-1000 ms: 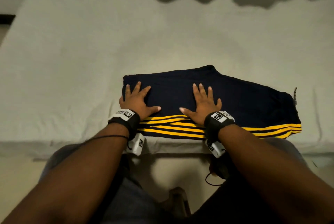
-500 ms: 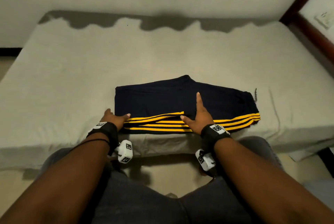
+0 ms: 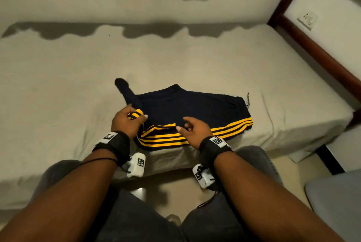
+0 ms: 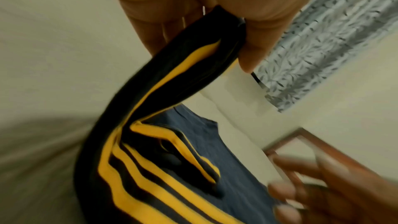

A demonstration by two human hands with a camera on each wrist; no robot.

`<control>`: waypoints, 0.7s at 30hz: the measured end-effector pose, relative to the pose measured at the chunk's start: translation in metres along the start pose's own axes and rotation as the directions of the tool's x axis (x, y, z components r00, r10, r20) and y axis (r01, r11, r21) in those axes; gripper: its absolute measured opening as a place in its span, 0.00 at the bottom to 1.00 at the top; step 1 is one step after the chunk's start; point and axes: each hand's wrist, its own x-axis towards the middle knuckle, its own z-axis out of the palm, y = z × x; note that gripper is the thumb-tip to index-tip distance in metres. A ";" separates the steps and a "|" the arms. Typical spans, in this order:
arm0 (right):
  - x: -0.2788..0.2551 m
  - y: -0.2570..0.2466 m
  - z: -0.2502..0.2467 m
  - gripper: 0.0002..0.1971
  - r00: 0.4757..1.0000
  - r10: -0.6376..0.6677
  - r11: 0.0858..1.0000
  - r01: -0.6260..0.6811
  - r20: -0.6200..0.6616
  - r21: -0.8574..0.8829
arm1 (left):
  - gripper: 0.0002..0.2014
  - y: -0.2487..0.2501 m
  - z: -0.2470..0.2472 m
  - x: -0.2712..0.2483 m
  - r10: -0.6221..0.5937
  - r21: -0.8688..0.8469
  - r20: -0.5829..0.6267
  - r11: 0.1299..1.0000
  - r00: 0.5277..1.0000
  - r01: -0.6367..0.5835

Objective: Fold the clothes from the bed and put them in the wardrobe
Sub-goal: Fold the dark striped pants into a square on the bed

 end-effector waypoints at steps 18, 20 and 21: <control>0.060 0.037 -0.011 0.06 0.908 0.384 0.814 -0.420 0.171 0.401 | 0.15 0.012 0.135 -0.031 0.150 0.140 0.592 0.949 0.792 -0.284; 0.066 0.039 -0.020 0.07 0.957 0.287 0.922 -0.290 0.049 0.257 | 0.16 0.018 0.134 -0.024 0.217 0.118 0.559 0.934 0.800 -0.336; 0.069 0.039 -0.028 0.09 0.973 0.229 0.958 -0.221 -0.028 0.183 | 0.16 0.020 0.132 -0.020 0.252 0.139 0.531 0.916 0.809 -0.377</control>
